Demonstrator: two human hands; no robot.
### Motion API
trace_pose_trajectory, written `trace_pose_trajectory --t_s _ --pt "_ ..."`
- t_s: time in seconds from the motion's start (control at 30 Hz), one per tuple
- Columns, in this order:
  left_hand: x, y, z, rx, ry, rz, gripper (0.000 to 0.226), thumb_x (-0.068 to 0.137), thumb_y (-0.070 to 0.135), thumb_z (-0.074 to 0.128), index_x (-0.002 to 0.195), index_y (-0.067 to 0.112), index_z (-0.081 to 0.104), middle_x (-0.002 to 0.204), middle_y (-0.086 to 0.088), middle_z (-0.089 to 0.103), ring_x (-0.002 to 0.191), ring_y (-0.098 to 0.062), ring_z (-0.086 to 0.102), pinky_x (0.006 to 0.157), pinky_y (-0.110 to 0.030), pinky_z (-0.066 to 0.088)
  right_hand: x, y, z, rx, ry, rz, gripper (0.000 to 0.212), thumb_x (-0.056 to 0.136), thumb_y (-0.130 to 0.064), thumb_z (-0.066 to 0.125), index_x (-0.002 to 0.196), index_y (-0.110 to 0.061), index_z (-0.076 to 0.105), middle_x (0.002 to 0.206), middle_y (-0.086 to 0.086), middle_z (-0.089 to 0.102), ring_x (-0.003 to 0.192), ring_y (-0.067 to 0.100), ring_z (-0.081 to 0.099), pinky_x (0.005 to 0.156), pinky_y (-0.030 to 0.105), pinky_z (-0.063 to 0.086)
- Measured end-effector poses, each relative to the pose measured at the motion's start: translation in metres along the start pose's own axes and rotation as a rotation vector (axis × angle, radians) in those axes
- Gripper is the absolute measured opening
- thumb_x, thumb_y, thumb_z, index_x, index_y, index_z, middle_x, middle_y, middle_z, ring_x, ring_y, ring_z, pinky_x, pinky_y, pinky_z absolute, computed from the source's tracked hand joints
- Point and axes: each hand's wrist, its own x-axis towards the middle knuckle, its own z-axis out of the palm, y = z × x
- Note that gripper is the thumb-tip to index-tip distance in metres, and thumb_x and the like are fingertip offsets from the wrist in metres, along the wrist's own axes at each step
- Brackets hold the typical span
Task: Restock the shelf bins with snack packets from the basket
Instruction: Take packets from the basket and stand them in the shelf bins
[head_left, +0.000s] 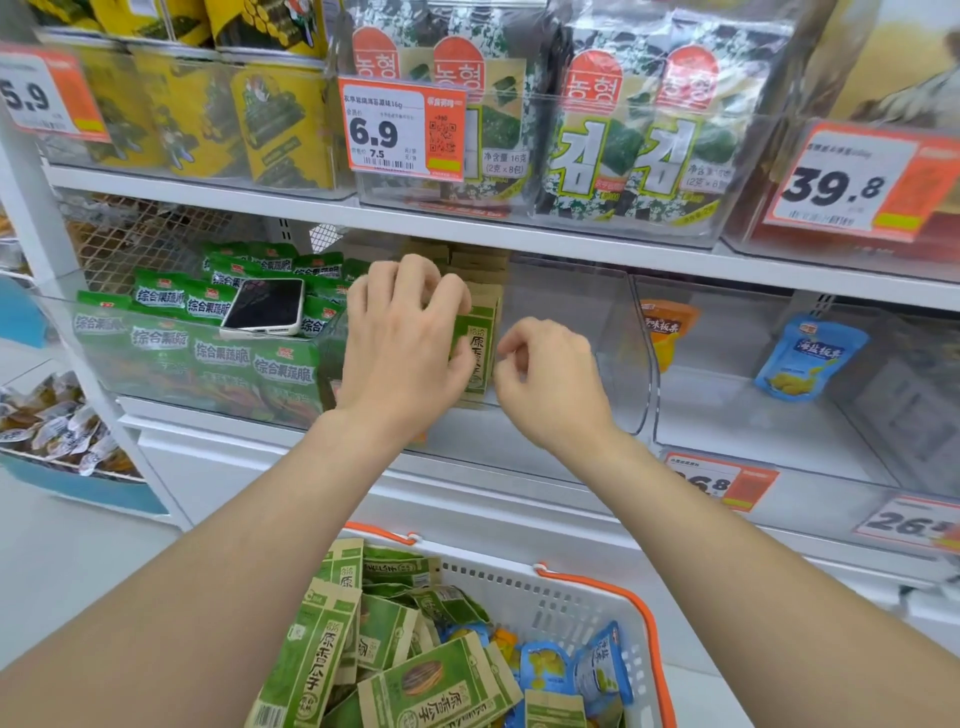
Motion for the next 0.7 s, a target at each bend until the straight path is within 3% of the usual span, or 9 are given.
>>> trace_pose_trajectory --t_s 0.07,0.2,0.3,0.4,0.47,0.6,0.7 --pt "-0.007 0.002 -0.005 0.029 -0.021 0.014 0.027 0.080 0.028 0.069 0.104 0.018 0.061 0.112 -0.007 0.052 0.107 -0.035 0.046 0.090 -0.046 0.035 -0.015 -0.007 -0.018 -0.012 -0.098 -0.127 0.014 0.082 -0.022 0.056 0.084 -0.025 0.069 0.074 -0.008 0.067 0.075 0.018 0.064 0.072 0.038 0.056" --pt "-0.019 0.013 -0.018 -0.061 -0.060 0.108 0.015 0.081 0.017 0.067 0.092 0.018 0.056 0.091 -0.003 0.054 0.089 -0.033 0.049 0.072 -0.044 0.038 -0.044 -0.014 -0.034 -0.106 -0.605 -0.226 0.021 0.081 -0.020 0.053 0.079 -0.020 0.074 0.070 -0.006 0.070 0.072 0.018 0.064 0.073 0.036 0.058" --pt "-0.043 0.029 -0.017 -0.115 -0.486 0.126 0.010 0.090 0.024 0.061 0.099 0.023 0.056 0.081 0.001 0.064 0.082 -0.033 0.063 0.062 -0.038 0.040 -0.069 -0.004 -0.019 -0.257 -0.838 -0.224 0.029 0.082 -0.022 0.047 0.090 -0.021 0.074 0.084 0.001 0.071 0.083 0.026 0.065 0.074 0.043 0.059" --pt "-0.073 0.041 -0.010 -0.021 -0.943 0.225 0.021 0.096 0.036 0.057 0.115 0.031 0.063 0.107 0.000 0.067 0.102 -0.030 0.066 0.070 -0.035 0.045 -0.097 0.015 0.000 -0.392 -1.061 -0.173 0.028 0.090 -0.019 0.049 0.101 -0.016 0.074 0.100 0.008 0.071 0.091 0.030 0.065 0.080 0.045 0.060" --pt "-0.092 0.048 -0.009 -0.014 -1.201 0.253 0.026 0.098 0.040 0.057 0.121 0.030 0.064 0.116 -0.001 0.062 0.103 -0.028 0.063 0.074 -0.034 0.044 -0.115 0.025 0.007 -0.471 -1.184 -0.170 0.025 0.093 -0.017 0.052 0.104 -0.009 0.073 0.101 0.011 0.071 0.091 0.030 0.066 0.082 0.042 0.060" --pt "-0.127 0.056 0.000 0.003 -1.444 0.350 0.020 0.097 0.035 0.056 0.103 0.019 0.067 0.091 -0.002 0.058 0.088 -0.031 0.064 0.073 -0.038 0.054 -0.155 0.041 0.019 -0.629 -1.331 -0.228 0.012 0.092 -0.005 0.056 0.080 -0.009 0.057 0.078 0.007 0.056 0.065 0.025 0.052 0.056 0.032 0.043" --pt "-0.143 0.059 0.006 0.042 -1.554 0.398 0.025 0.096 0.032 0.055 0.104 0.016 0.071 0.097 -0.005 0.068 0.086 -0.028 0.064 0.068 -0.037 0.051 -0.185 0.056 0.034 -0.684 -1.431 -0.259 0.019 0.092 -0.002 0.055 0.105 -0.007 0.068 0.094 0.008 0.065 0.077 0.025 0.062 0.056 0.033 0.045"
